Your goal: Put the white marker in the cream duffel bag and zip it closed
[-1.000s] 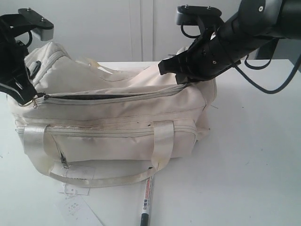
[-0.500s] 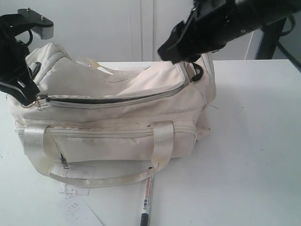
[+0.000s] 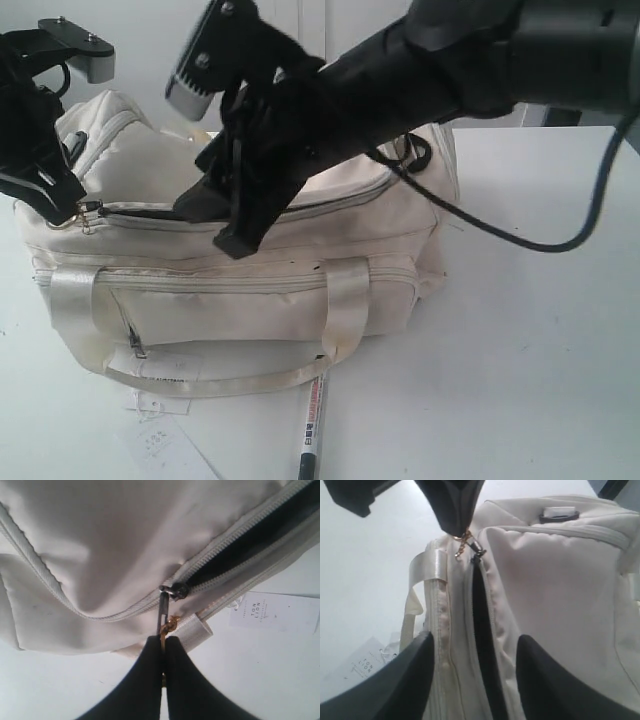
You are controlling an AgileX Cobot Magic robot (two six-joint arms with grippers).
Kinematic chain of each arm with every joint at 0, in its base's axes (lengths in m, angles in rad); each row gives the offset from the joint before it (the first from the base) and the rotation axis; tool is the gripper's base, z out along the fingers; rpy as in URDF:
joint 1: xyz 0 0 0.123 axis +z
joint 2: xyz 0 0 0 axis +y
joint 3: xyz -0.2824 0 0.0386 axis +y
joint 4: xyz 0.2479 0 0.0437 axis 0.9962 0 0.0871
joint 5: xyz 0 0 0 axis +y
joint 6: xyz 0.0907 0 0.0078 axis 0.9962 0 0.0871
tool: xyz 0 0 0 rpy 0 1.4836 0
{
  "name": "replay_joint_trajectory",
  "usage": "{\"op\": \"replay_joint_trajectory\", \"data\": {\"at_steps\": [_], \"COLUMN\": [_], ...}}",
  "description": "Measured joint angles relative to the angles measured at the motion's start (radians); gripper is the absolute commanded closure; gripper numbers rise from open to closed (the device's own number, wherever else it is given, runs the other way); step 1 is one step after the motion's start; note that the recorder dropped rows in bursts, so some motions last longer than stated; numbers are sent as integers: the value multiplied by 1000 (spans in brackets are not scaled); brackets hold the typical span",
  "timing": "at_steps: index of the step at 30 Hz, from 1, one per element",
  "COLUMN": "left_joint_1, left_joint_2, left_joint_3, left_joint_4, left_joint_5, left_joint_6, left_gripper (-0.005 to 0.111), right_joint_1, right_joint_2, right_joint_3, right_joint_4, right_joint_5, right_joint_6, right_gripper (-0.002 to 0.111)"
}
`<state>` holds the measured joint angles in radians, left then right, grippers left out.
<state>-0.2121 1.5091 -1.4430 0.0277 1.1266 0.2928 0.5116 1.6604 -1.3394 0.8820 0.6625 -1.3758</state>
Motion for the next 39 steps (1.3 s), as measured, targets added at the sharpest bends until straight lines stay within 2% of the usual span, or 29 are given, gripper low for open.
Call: {"op": "replay_joint_trajectory", "data": {"at_steps": [10, 13, 17, 39], "left_joint_1": [0, 0, 0, 0], "left_joint_2": [0, 0, 0, 0], "left_joint_3": [0, 0, 0, 0], "left_joint_4": [0, 0, 0, -4], "left_joint_5": [0, 0, 0, 0], "left_joint_6": [0, 0, 0, 0], "left_gripper": [107, 107, 107, 107], "right_joint_1": [74, 76, 76, 76], "right_joint_2": [136, 156, 163, 93], "right_joint_3": [-77, -78, -79, -80], "right_joint_4": [-41, -51, -55, -129], "right_joint_5": [-64, -73, -77, -53], "right_joint_6": [-2, -2, -2, -2], "right_gripper": [63, 75, 108, 108]}}
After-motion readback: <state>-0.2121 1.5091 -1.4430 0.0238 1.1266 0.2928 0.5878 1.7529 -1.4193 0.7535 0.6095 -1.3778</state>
